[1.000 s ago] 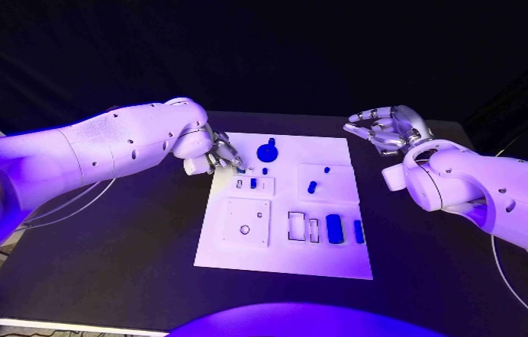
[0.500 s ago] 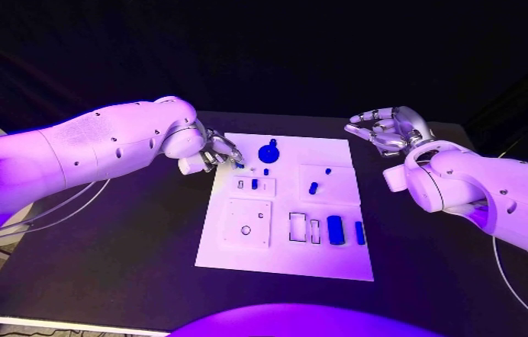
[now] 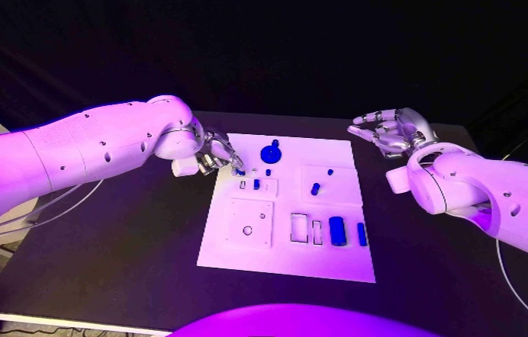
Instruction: Assemble the parts on the task board
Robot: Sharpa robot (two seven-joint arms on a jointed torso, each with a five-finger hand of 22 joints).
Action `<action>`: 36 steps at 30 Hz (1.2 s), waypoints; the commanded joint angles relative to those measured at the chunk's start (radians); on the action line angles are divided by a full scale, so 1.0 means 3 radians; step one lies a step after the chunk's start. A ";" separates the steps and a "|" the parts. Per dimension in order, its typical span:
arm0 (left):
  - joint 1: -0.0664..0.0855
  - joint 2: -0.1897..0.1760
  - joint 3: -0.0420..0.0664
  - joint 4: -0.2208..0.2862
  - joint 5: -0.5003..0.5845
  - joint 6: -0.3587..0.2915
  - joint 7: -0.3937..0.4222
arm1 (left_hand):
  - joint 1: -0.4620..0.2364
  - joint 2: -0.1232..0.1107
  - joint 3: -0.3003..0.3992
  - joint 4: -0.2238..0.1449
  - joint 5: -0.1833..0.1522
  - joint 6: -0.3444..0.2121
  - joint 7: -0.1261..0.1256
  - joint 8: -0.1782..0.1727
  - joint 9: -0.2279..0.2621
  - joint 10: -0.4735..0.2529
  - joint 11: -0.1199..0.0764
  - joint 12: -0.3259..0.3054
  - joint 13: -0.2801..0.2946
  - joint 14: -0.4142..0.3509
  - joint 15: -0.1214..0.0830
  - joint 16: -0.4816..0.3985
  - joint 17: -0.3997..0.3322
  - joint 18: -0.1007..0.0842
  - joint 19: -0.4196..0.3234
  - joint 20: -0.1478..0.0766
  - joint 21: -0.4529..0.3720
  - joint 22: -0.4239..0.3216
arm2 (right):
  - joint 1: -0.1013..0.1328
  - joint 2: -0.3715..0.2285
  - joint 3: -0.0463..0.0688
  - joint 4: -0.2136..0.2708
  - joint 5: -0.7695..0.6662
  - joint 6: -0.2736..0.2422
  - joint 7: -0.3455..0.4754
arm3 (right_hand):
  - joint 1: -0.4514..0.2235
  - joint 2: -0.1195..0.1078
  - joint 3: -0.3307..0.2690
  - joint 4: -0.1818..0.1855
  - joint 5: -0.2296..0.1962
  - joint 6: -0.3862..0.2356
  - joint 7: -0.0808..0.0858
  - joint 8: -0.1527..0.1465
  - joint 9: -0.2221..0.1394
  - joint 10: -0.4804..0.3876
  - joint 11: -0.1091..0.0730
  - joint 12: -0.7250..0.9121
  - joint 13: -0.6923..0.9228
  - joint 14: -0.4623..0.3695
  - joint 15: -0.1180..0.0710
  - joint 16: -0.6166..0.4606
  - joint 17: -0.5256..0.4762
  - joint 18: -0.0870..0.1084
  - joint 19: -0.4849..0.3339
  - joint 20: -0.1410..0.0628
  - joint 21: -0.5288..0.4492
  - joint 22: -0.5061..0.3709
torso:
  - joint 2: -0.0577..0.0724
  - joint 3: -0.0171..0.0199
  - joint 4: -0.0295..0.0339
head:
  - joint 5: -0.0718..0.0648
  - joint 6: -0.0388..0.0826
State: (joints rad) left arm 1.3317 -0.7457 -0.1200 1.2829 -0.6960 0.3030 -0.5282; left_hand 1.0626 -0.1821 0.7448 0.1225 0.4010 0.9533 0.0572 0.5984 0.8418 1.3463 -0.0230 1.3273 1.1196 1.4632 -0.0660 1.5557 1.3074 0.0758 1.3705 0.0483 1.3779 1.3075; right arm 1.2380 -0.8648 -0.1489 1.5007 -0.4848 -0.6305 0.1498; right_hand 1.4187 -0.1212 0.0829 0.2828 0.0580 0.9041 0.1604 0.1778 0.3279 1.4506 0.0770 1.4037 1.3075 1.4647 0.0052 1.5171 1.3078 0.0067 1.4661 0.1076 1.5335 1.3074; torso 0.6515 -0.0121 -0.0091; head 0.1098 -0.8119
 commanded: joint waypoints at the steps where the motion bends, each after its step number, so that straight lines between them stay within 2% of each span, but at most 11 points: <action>1: 0.0001 0.0037 0.0005 0.0011 -0.0543 0.0253 0.0058 | -0.0014 0.0001 0.0685 -0.0715 0.0033 0.0060 -0.0026 -0.0004 -0.0008 0.0026 0.0001 0.0008 0.0007 0.0336 -0.0025 0.0020 0.0799 -0.0033 0.0018 -0.0020 0.0031 0.0278 | -0.0004 0.0003 0.0000 0.0002 -0.0030 0.0033 0.0039 | 0.0010 -0.0001 -0.0018 -0.0005 0.0006 -0.0024 -0.0007 0.0010 0.0005 0.0004 -0.0010 -0.0009 0.0457 0.0261 -0.0017 -0.0022 0.0520 0.0010 0.0285 -0.0009 -0.0014 0.0821 | 0.0003 0.0002 -0.0004 | 0.0010 -0.0003; 10: 0.0001 0.0178 0.0004 -0.0052 -0.0883 0.0286 -0.0020 | -0.0015 -0.0001 0.0681 -0.0721 0.0061 0.0071 -0.0028 -0.0010 -0.0012 0.0042 -0.0002 0.0020 0.0033 0.0335 -0.0027 0.0018 0.0794 -0.0035 0.0026 -0.0023 0.0039 0.0286 | -0.0006 0.0013 0.0000 0.0004 -0.0030 0.0032 0.0043 | 0.0010 -0.0001 -0.0018 -0.0005 0.0006 -0.0024 -0.0007 0.0010 0.0005 0.0004 -0.0010 -0.0009 0.0457 0.0261 -0.0017 -0.0022 0.0520 0.0010 0.0285 -0.0009 -0.0014 0.0821 | 0.0006 0.0000 -0.0007 | 0.0014 -0.0008; 17: 0.0001 0.0272 -0.0007 -0.0120 -0.0941 0.0349 -0.0073 | -0.0021 -0.0009 0.0672 -0.0733 0.0144 0.0090 -0.0031 -0.0019 -0.0016 0.0066 -0.0007 0.0041 0.0073 0.0337 -0.0034 0.0021 0.0802 -0.0038 0.0039 -0.0033 0.0052 0.0297 | -0.0006 0.0015 0.0000 0.0006 -0.0030 0.0031 0.0045 | 0.0011 -0.0001 -0.0018 -0.0005 0.0006 -0.0025 -0.0007 0.0010 0.0005 0.0003 -0.0010 -0.0011 0.0455 0.0260 -0.0017 -0.0023 0.0518 0.0010 0.0285 -0.0009 -0.0015 0.0821 | 0.0004 0.0003 -0.0005 | 0.0012 -0.0025; 27: 0.0000 0.0329 -0.0026 -0.0133 -0.0927 0.0470 -0.0115 | -0.0024 -0.0014 0.0665 -0.0738 0.0179 0.0097 -0.0032 -0.0023 -0.0017 0.0075 -0.0008 0.0049 0.0090 0.0339 -0.0036 0.0024 0.0809 -0.0038 0.0038 -0.0035 0.0052 0.0297 | -0.0006 0.0017 0.0000 0.0007 -0.0030 0.0030 0.0045 | 0.0011 -0.0001 -0.0018 -0.0005 0.0006 -0.0025 -0.0007 0.0010 0.0005 0.0003 -0.0010 -0.0011 0.0455 0.0260 -0.0017 -0.0023 0.0518 0.0010 0.0285 -0.0009 -0.0015 0.0821 | 0.0005 -0.0001 -0.0005 | 0.0016 -0.0034; 36: 0.0000 0.0335 -0.0034 -0.0116 -0.0915 0.0440 -0.0139 | -0.0025 -0.0015 0.0662 -0.0740 0.0194 0.0101 -0.0033 -0.0024 -0.0018 0.0076 -0.0009 0.0050 0.0092 0.0339 -0.0036 0.0023 0.0807 -0.0038 0.0036 -0.0036 0.0051 0.0296 | -0.0006 0.0019 0.0001 0.0006 -0.0030 0.0030 0.0043 | 0.0011 -0.0001 -0.0018 -0.0005 0.0006 -0.0025 -0.0007 0.0010 0.0005 0.0003 -0.0010 -0.0011 0.0455 0.0260 -0.0017 -0.0023 0.0518 0.0010 0.0285 -0.0009 -0.0015 0.0821 | 0.0004 -0.0002 0.0000 | 0.0020 -0.0034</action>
State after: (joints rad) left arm 1.3314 -0.6476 -0.1304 1.2448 -0.9670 0.4178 -0.5630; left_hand 1.0527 -0.1920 0.7364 0.1140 0.4552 0.9729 0.0521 0.5979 0.8369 1.3637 -0.0265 1.3399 1.1480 1.4669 -0.0696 1.5594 1.3075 0.0757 1.3777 0.0412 1.3892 1.3074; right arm 1.2368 -0.8599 -0.1489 1.5016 -0.4849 -0.6304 0.1509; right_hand 1.4187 -0.1212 0.0829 0.2828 0.0580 0.9041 0.1604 0.1778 0.3285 1.4506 0.0770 1.4037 1.3074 1.4647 0.0052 1.5172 1.3074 0.0067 1.4661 0.1076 1.5335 1.3081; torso 0.6527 -0.0125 -0.0095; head 0.1156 -0.8225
